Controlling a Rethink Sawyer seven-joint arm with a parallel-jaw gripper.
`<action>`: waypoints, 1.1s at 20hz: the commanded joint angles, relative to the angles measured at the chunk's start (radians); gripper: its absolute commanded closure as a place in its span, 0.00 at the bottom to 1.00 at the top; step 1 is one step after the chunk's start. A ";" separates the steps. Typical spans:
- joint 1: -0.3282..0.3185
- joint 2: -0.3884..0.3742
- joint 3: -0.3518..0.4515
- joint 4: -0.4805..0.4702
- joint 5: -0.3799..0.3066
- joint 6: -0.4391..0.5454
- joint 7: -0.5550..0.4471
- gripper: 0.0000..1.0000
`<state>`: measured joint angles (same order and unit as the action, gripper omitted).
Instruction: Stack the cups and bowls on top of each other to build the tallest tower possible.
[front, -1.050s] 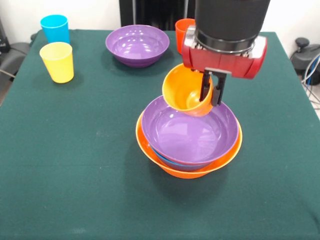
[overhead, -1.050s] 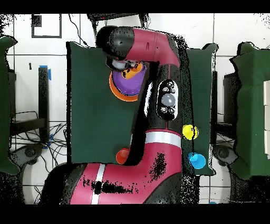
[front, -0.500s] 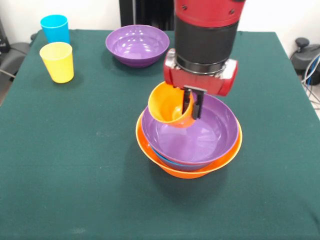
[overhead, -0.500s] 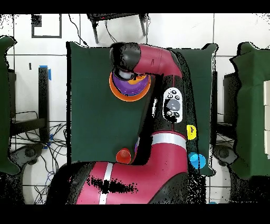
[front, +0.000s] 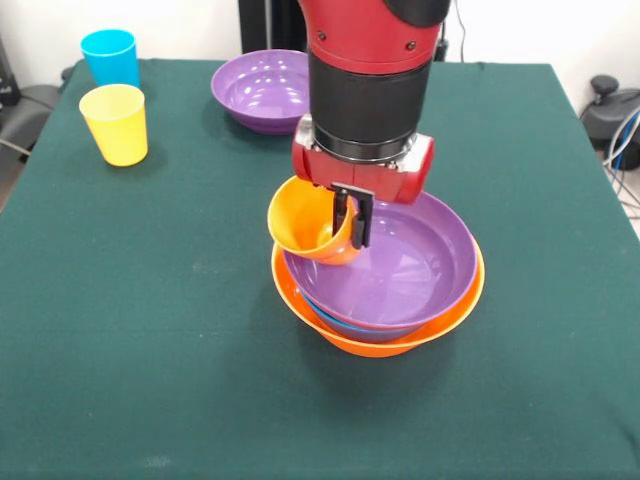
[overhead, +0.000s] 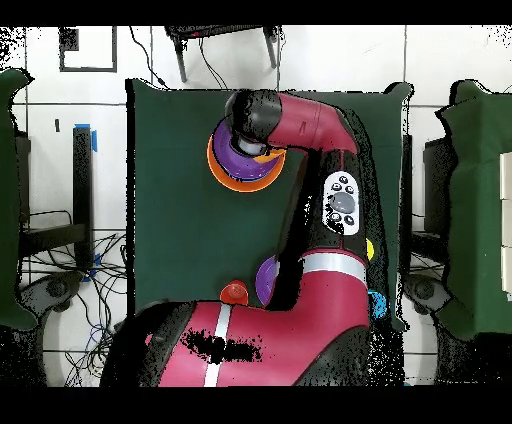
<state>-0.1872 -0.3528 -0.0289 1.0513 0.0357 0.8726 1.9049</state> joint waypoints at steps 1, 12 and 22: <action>-0.001 0.029 0.105 0.072 -0.055 -0.061 -0.068 1.00; 0.068 0.047 0.037 0.007 -0.074 -0.045 0.022 1.00; 0.058 0.069 0.066 0.025 -0.048 -0.084 0.017 1.00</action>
<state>-0.1350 -0.3463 -0.0414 1.0509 0.0303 0.8689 1.9049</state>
